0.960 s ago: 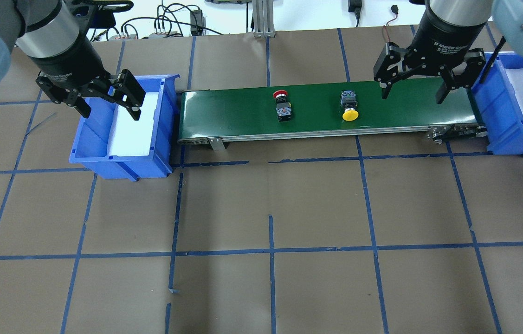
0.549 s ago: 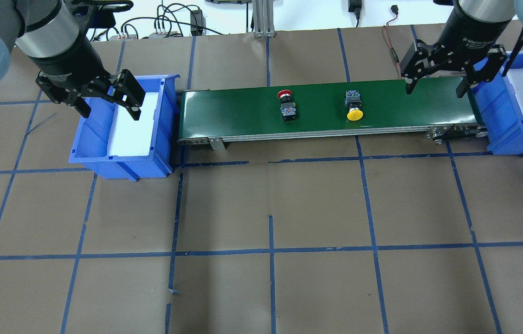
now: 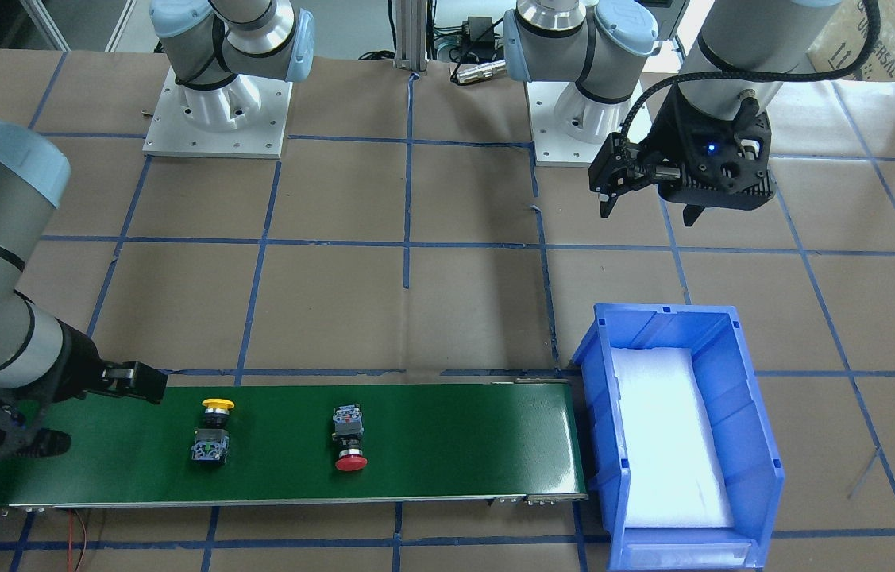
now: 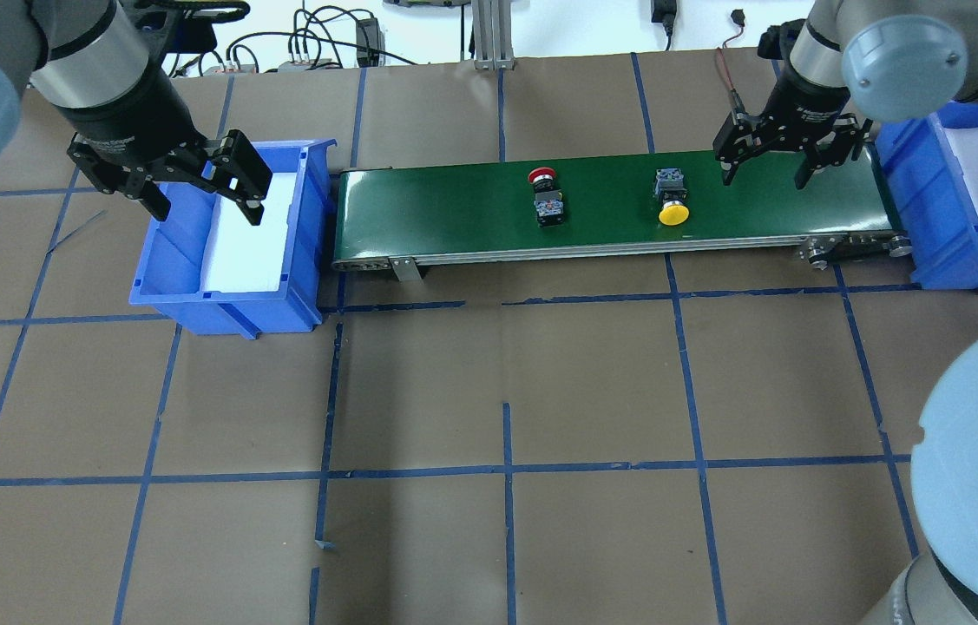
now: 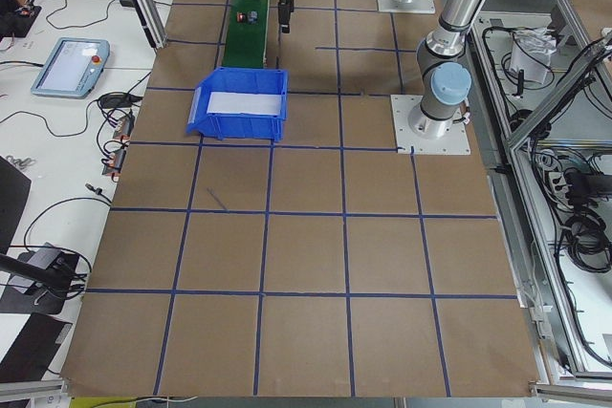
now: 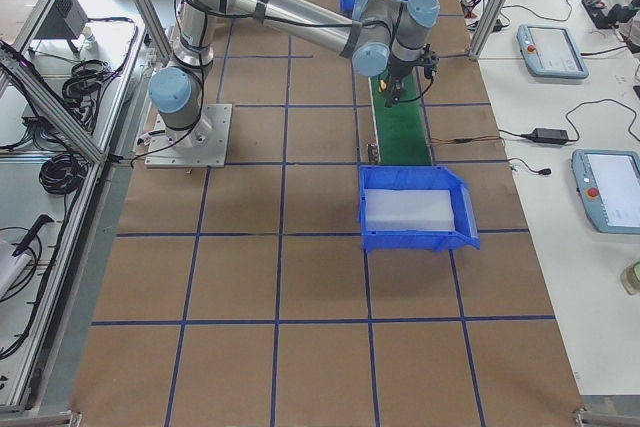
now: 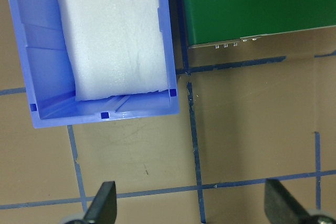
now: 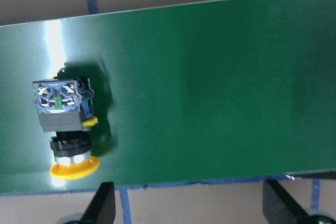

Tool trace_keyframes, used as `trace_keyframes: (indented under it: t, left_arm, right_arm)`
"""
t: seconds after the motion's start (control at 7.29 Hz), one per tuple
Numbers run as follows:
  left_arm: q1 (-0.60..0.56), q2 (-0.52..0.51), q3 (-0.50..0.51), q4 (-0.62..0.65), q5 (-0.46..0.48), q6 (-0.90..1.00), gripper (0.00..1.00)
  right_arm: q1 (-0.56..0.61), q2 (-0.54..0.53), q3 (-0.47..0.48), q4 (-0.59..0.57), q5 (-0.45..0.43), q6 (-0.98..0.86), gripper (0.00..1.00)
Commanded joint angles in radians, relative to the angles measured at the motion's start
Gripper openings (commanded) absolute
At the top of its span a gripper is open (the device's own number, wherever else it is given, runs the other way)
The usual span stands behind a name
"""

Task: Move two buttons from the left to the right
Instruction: 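Lower the right gripper onto the yellow button on the conveyor and grasp it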

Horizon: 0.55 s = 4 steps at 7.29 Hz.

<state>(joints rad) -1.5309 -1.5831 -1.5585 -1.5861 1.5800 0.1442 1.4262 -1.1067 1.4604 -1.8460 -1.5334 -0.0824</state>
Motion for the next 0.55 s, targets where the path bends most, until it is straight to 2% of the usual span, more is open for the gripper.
trace_keyframes:
  t: [0.0,0.27,0.41]
  left_arm:
    - [0.0,0.0,0.0,0.0,0.0,0.0,1.0]
    - [0.0,0.0,0.0,0.0,0.0,0.0,1.0]
    - [0.0,0.002,0.0,0.0,0.0,0.0,1.0]
  right_arm:
    - [0.043,0.076,-0.037,-0.078,0.004,0.039,0.99]
    - [0.066,0.106,-0.107,-0.065,-0.008,0.053,0.99]
    - [0.074,0.114,-0.094,-0.064,-0.002,0.062,0.98]
